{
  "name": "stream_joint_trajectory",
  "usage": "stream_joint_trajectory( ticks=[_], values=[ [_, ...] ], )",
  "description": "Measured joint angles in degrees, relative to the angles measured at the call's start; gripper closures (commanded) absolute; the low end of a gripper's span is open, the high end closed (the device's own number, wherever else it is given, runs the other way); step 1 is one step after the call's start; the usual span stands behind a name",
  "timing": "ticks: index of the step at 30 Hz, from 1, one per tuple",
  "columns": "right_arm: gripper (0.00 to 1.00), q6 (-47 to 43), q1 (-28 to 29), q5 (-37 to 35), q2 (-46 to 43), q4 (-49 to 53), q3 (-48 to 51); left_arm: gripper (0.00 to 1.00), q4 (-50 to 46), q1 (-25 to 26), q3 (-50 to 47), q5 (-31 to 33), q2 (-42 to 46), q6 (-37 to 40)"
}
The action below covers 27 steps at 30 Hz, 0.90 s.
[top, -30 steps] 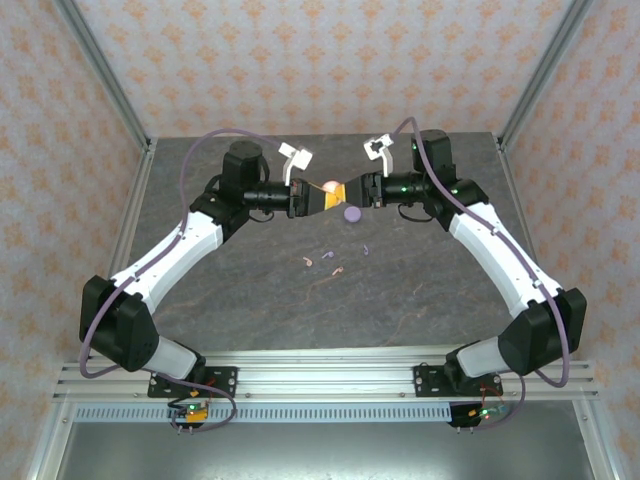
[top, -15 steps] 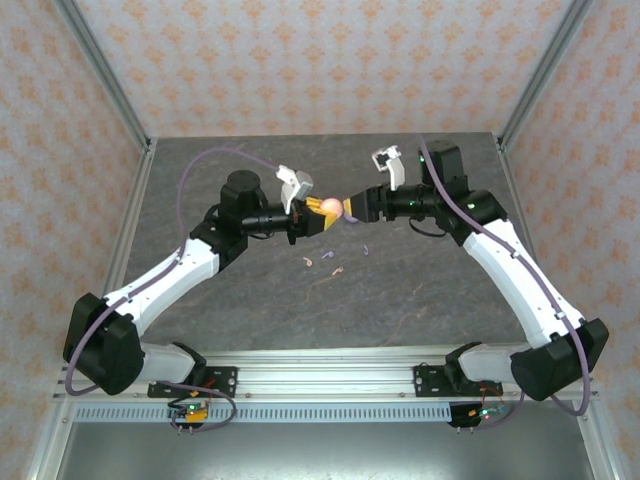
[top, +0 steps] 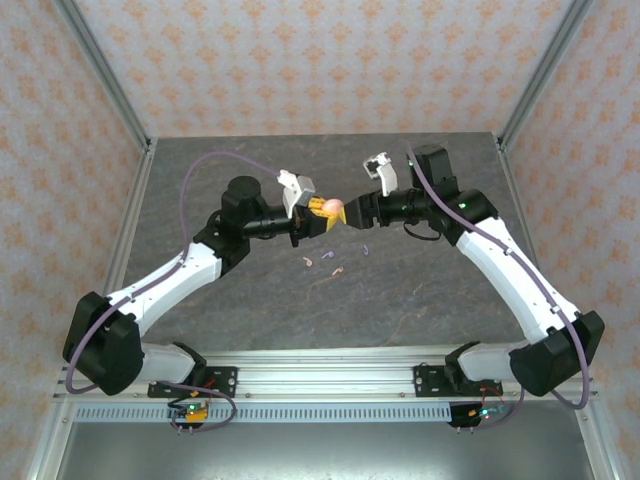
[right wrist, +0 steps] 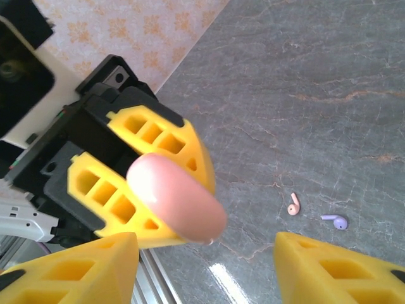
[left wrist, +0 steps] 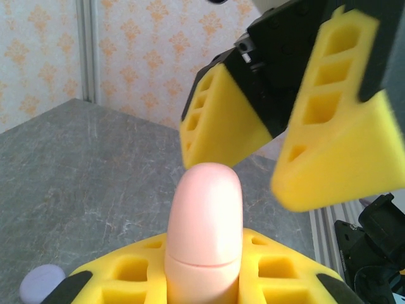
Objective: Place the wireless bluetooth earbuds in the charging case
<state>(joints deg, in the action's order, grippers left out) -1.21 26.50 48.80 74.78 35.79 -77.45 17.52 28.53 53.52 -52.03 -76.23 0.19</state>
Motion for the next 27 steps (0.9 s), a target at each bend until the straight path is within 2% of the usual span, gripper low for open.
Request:
stream_joint_trajectory(
  ticks=[7, 15, 23, 27],
  values=[
    [0.41, 0.1, 0.2, -1.6, 0.5, 0.0, 0.0, 0.94, -0.2, 0.6, 0.0, 0.1, 0.0, 0.4],
    [0.41, 2.6, 0.5, -6.7, 0.5, -1.1, 0.0, 0.94, -2.4, 0.8, 0.0, 1.6, 0.0, 0.8],
    [0.41, 5.6, 0.5, -15.0, 0.5, -1.8, 0.0, 0.94, -3.9, 1.5, 0.0, 2.0, 0.0, 0.6],
    [0.41, 7.6, 0.2, -22.2, 0.0, -1.7, 0.3, 0.94, -3.6, 1.5, 0.0, 3.0, 0.0, -1.8]
  ],
)
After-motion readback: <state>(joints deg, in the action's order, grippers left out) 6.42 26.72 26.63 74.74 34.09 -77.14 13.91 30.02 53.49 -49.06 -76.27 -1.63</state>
